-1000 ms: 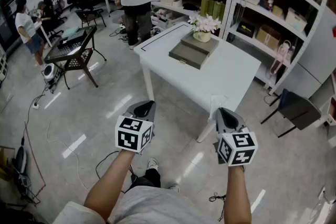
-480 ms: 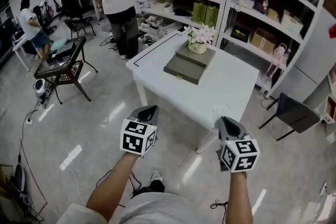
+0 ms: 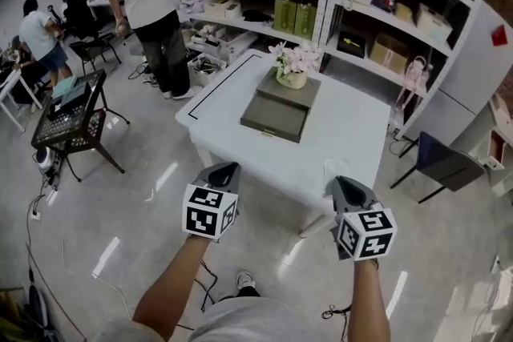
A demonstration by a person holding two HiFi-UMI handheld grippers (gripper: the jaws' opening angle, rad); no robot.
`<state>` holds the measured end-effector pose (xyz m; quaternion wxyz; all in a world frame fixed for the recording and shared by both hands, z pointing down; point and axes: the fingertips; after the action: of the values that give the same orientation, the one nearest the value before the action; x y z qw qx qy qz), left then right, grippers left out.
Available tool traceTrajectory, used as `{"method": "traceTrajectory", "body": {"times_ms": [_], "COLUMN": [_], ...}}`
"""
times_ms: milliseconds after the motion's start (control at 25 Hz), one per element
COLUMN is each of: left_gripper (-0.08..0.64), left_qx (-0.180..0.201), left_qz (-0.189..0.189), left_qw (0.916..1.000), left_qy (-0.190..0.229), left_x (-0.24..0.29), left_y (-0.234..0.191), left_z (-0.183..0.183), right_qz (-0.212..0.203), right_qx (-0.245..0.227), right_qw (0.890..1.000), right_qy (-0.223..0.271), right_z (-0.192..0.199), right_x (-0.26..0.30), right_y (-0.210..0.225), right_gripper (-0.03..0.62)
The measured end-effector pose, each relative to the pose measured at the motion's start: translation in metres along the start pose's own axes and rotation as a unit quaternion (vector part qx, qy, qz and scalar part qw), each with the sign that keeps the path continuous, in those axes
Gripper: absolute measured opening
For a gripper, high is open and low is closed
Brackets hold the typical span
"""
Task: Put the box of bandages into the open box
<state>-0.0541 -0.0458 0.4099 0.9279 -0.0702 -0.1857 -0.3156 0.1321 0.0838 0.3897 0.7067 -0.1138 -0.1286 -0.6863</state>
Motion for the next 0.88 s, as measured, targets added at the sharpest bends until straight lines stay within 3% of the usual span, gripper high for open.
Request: {"method": "traceTrajectory", "body": {"times_ms": [400,880], "left_gripper": [0.005,0.005], "left_qx": [0.006,0.014], "left_qz": [0.029,0.033], "left_qw": [0.9995,0.9994], "left_qy": [0.008,-0.001], "left_x": [0.027,0.049], "left_y": [-0.046,-0.076], "left_z": [-0.017,-0.017], "right_qz": [0.024,0.019], "right_qx": [0.001,-0.002], "right_qw": [1.0,1.0], "right_qy": [-0.004,-0.004], "right_z": [-0.023,-0.033], "right_x": [0.045,0.084], "right_y": [-0.015,-0.022], "right_gripper": [0.006,0.006]}}
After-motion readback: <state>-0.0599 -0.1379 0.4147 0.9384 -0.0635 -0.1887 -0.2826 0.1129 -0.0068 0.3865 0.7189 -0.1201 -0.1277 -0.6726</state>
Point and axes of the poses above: the fingertips, and each gripper's own axes: x forward along the fingers, y to its right, z out of its underside, and after that the axes turned 1 degree about -x, right-handed
